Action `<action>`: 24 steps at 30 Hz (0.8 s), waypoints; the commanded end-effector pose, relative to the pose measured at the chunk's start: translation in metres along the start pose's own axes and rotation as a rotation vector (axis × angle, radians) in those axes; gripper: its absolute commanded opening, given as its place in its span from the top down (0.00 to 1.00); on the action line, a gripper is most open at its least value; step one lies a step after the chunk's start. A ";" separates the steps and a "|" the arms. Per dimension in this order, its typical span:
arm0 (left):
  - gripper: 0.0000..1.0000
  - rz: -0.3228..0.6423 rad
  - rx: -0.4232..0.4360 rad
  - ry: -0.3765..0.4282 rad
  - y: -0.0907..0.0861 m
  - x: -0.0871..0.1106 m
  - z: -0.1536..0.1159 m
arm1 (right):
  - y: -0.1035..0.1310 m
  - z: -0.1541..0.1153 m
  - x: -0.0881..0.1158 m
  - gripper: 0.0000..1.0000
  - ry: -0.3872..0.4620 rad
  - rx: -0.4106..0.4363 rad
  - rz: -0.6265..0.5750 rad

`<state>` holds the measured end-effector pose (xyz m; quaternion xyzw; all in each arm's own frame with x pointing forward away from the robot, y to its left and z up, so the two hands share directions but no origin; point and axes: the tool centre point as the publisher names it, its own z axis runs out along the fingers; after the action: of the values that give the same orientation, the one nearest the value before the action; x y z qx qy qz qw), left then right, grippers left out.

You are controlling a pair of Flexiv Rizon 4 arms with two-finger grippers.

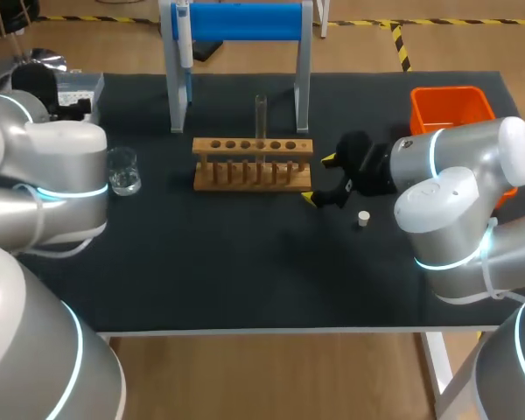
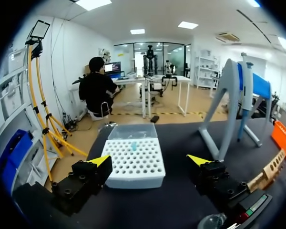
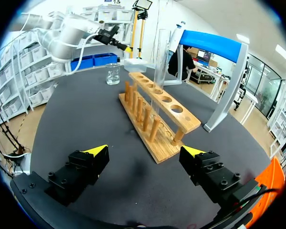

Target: Invert the test tube, pick up the pipette, mount the tip to pipette, aspirate from beaker and dispense into the tube, eject the tip, return the pipette, and cap with the stopper.

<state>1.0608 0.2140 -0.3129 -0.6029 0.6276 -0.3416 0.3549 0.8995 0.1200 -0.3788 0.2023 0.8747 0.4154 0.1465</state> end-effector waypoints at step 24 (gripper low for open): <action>0.50 -0.021 -0.024 -0.019 -0.009 -0.006 0.045 | 0.001 -0.001 -0.001 0.00 0.003 0.004 0.000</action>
<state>1.0973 0.2204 -0.3261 -0.6156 0.6230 -0.3327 0.3497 0.8995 0.1200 -0.3788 0.2023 0.8747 0.4154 0.1465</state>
